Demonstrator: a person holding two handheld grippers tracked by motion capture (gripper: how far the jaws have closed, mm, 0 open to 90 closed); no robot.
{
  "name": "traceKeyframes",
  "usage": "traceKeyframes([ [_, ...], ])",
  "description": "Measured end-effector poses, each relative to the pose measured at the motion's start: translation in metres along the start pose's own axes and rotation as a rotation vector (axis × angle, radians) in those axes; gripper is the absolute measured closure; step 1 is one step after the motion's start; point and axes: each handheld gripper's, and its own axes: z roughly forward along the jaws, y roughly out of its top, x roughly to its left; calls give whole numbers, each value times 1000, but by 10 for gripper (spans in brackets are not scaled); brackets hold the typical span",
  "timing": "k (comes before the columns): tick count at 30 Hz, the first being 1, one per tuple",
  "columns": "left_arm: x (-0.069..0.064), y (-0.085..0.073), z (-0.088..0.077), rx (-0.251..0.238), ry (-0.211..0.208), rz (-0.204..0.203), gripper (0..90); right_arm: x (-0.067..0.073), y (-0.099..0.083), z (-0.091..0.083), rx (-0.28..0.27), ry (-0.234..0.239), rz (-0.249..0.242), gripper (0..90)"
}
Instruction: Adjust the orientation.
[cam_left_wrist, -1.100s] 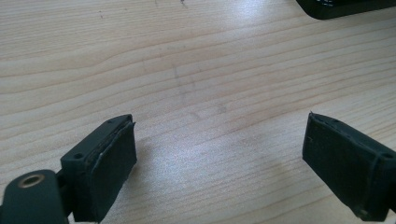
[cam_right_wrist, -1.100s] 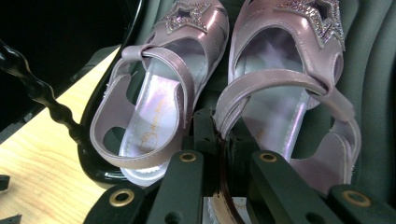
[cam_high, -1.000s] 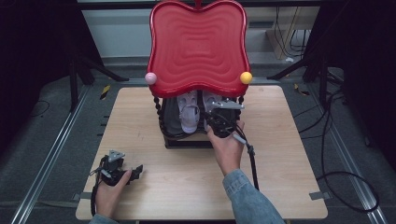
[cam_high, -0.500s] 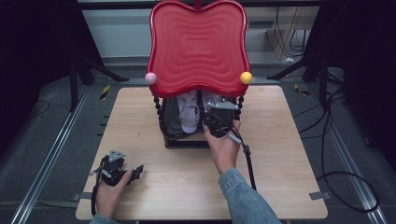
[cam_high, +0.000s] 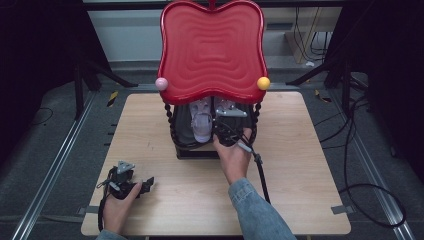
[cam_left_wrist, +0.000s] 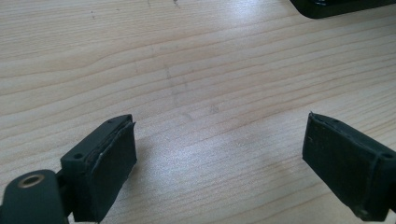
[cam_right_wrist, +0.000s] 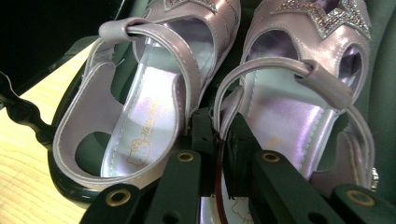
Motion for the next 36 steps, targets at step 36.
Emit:
traceKeyframes([
  [36, -2, 1, 2, 5, -1, 13, 89, 9, 2, 3, -5, -13, -76, 845],
])
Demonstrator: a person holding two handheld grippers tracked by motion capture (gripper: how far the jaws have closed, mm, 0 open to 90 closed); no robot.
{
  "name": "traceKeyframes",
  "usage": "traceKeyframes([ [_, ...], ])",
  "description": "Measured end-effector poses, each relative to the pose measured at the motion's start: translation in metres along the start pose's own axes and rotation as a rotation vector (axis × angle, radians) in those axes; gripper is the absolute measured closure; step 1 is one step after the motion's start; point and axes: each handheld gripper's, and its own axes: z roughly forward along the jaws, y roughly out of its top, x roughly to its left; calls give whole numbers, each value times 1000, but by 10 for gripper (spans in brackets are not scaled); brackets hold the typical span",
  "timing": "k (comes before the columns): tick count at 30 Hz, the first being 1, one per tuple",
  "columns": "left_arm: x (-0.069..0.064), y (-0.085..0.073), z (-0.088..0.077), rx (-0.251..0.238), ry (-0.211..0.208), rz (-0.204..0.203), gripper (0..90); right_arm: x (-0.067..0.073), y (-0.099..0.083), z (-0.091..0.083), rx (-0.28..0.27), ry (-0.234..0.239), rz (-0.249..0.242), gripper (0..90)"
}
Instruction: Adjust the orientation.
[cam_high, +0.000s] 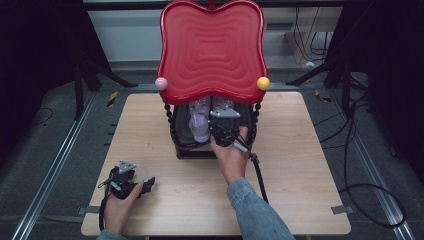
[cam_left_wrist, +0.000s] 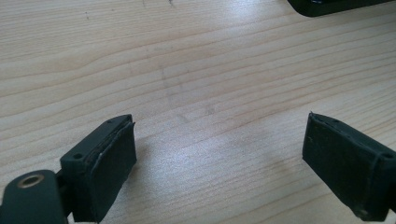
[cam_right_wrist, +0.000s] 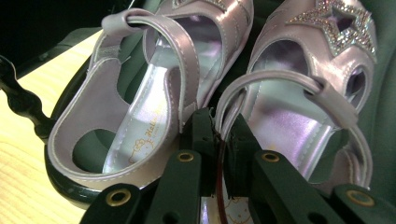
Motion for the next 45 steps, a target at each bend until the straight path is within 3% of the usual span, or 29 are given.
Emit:
traceKeyframes([
  [5, 0, 0, 0, -1, -1, -2, 89, 0, 0, 1, -3, 13, 19, 775],
  [10, 0, 0, 0, -2, 0, -1, 89, -3, 1, -1, 2, -8, 32, 640],
  [23, -1, 0, 1, -1, -5, -3, 90, -5, 3, -8, -23, -17, 45, 634],
  [36, -3, 1, 0, -5, -4, -2, 90, -5, 8, -25, -39, -2, 49, 641],
  [45, -1, 0, 0, -4, 0, 2, 87, -7, 8, -40, -52, 15, 49, 572],
])
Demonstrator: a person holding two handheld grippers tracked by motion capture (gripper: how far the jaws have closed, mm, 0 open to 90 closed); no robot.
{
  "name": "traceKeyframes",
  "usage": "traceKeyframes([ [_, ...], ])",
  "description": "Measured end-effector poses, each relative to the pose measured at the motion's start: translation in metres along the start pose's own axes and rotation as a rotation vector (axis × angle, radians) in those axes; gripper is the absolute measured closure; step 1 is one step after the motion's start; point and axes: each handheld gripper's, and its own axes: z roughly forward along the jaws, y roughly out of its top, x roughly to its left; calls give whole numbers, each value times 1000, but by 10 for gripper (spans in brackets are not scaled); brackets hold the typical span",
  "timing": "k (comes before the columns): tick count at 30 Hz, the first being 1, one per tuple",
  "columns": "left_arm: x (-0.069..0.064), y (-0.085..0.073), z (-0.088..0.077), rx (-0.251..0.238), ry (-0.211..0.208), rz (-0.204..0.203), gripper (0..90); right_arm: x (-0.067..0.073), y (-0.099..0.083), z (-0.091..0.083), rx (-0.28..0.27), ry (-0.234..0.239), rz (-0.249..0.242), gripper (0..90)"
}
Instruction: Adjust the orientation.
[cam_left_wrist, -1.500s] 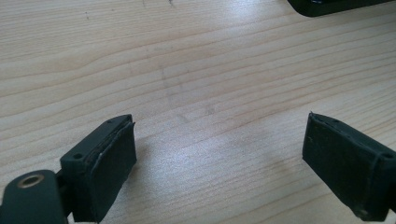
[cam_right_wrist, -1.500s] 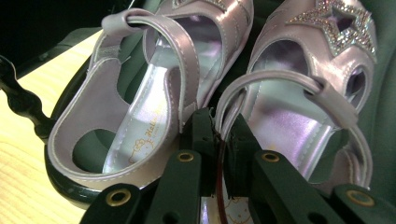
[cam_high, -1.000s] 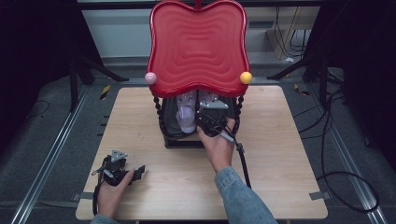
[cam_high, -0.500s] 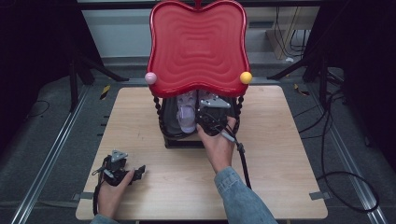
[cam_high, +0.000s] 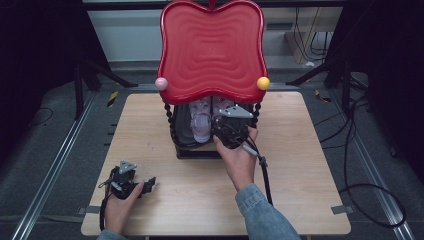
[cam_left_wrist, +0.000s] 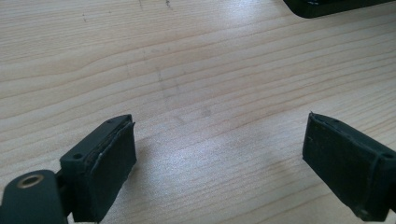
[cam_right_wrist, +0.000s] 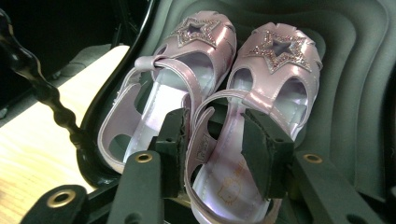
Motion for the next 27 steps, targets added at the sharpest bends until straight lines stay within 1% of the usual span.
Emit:
traceKeyframes([
  [3, 0, 0, 0, -1, 0, -1, 86, -1, 0, -2, -1, 13, 10, 474],
  [5, 0, 0, 0, 0, 0, -1, 85, -1, -1, -3, -1, 9, 6, 405],
  [9, 1, 0, 0, 0, 1, -1, 84, 0, -3, -8, -5, 7, -1, 324],
  [11, 1, 0, 0, 1, 1, -1, 83, -1, -4, -10, -5, 18, -6, 286],
  [13, 1, 0, 0, 1, 2, -1, 83, -1, -5, -12, -7, 23, -13, 258],
  [15, 1, -1, 0, 1, 2, -4, 84, -1, -7, -16, -17, 35, -10, 233],
  [17, 1, -1, 0, 2, 3, -1, 83, -1, -9, -19, -24, 53, -10, 190],
  [19, 1, -1, 0, 2, 2, -4, 83, -1, -12, -21, -22, 71, -16, 171],
  [23, 1, -1, 0, 1, 3, -4, 82, -1, -18, -27, -15, 90, -21, 135],
  [25, 1, -1, 0, 0, 4, -8, 82, -1, -22, -31, -18, 106, -30, 132],
  [27, 1, -1, 0, 0, 4, -8, 82, -2, -26, -34, -20, 113, -33, 128],
])
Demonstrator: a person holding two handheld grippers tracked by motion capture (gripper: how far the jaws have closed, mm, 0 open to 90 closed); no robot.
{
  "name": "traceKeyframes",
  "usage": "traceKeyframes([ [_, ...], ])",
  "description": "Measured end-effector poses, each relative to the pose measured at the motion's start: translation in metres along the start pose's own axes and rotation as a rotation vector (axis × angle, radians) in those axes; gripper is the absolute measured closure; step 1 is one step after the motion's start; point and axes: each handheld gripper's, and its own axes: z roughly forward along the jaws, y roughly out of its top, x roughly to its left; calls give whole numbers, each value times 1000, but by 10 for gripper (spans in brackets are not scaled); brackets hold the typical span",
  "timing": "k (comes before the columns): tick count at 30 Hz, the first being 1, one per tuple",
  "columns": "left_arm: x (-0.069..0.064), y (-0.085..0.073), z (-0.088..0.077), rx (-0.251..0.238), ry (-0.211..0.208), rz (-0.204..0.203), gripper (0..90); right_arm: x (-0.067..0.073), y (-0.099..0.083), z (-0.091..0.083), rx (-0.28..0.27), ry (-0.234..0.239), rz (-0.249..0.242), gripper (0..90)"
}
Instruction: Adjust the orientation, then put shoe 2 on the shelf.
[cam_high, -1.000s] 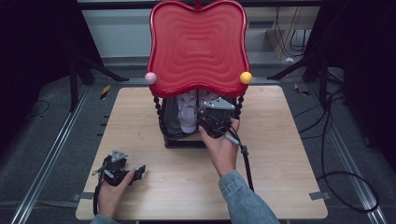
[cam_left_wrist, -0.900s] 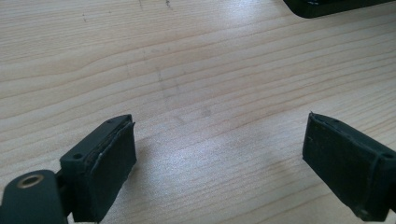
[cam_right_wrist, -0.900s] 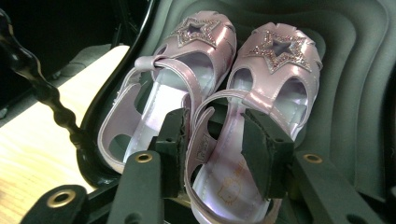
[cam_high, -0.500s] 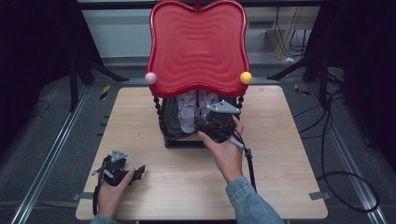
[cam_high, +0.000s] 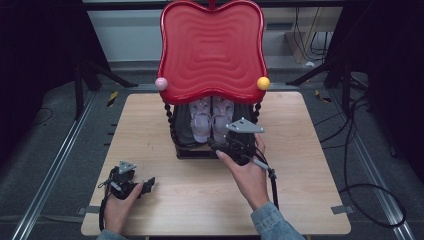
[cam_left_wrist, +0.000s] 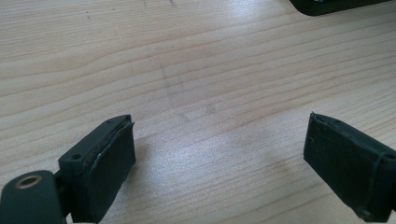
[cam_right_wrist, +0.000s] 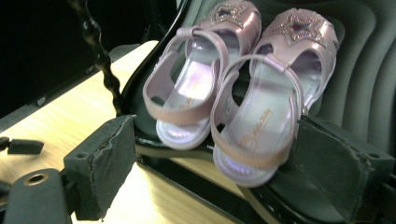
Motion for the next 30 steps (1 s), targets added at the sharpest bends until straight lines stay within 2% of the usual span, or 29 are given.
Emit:
traceKeyframes([
  [11, 0, 0, 0, 1, 3, 2, 82, -6, -23, -21, 5, 4, -5, 126],
  [15, 0, 0, 0, 3, 5, 7, 81, -13, -37, -30, 15, -5, -17, 114],
  [18, 0, 0, 1, 6, 8, 10, 78, -23, -51, -37, 24, -20, -9, 118],
  [21, 3, -1, 3, 10, 20, 13, 65, -36, -70, -44, 38, -57, -11, 126],
  [24, 6, -2, 5, 10, 27, -6, 60, -52, -95, -46, 71, -91, 7, 128],
  [30, 7, -3, 8, -19, 40, 1, 41, -87, -141, -31, 194, -118, 61, 107],
])
